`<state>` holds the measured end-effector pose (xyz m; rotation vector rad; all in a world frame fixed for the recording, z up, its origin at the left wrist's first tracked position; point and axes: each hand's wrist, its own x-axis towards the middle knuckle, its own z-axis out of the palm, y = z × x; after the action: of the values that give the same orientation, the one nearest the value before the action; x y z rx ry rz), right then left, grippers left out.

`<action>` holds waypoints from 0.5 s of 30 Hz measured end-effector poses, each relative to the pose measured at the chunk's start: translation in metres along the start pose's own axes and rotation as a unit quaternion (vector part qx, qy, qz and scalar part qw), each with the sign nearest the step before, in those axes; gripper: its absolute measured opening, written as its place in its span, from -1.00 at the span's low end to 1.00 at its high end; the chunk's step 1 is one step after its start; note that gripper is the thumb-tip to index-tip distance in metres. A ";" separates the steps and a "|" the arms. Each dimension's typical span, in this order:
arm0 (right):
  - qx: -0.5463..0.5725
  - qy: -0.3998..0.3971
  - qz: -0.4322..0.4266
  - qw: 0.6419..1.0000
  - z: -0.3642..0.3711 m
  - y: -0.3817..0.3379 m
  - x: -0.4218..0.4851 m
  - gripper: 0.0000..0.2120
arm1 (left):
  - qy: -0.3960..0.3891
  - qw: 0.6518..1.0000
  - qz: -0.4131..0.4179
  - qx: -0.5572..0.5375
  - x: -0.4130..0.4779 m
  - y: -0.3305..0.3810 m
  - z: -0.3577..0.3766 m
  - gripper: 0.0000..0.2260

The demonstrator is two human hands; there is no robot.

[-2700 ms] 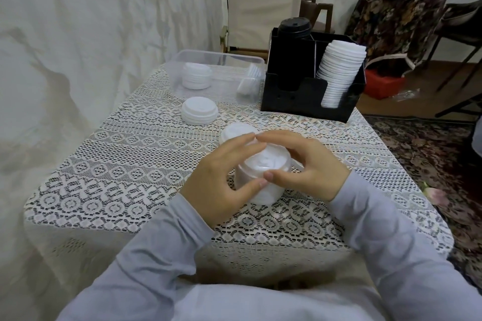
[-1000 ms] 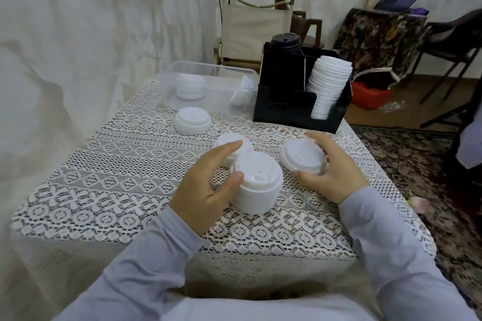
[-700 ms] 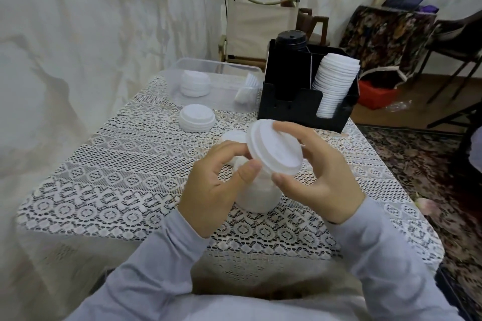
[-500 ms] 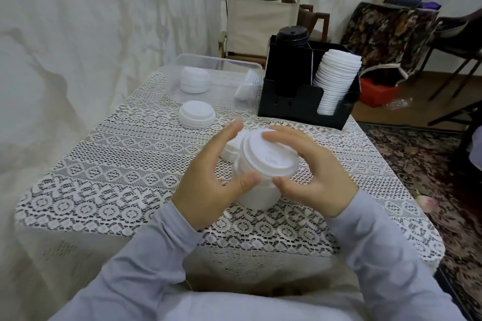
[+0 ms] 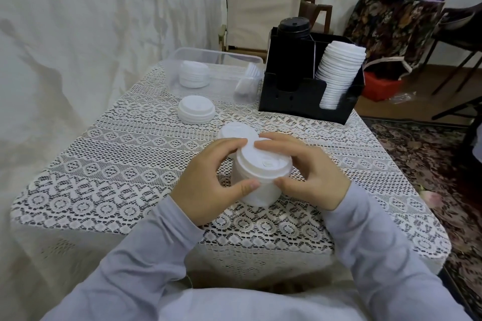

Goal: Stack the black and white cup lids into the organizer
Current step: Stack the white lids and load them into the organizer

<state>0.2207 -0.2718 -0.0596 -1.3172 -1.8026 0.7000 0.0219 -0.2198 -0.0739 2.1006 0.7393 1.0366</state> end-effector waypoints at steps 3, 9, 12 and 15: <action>0.007 -0.006 0.004 1.000 0.002 0.001 -0.001 -0.46 | -0.007 1.000 -0.011 -0.002 0.000 0.000 -0.001 -0.42; -0.007 -0.013 0.012 1.000 0.003 0.000 -0.002 -0.46 | -0.007 0.999 0.010 0.039 -0.003 -0.001 -0.002 -0.46; -0.020 -0.011 0.016 1.000 0.003 -0.002 -0.002 -0.46 | 0.012 0.989 0.110 0.096 -0.004 0.002 0.002 -0.57; -0.021 -0.013 0.013 1.000 0.003 -0.002 -0.003 -0.47 | 0.036 0.985 0.145 0.086 -0.005 0.005 0.006 -0.68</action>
<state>0.2172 -0.2750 -0.0604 -1.3662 -1.8322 0.6992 0.0253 -0.2278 -0.0752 2.3824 0.5847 1.2481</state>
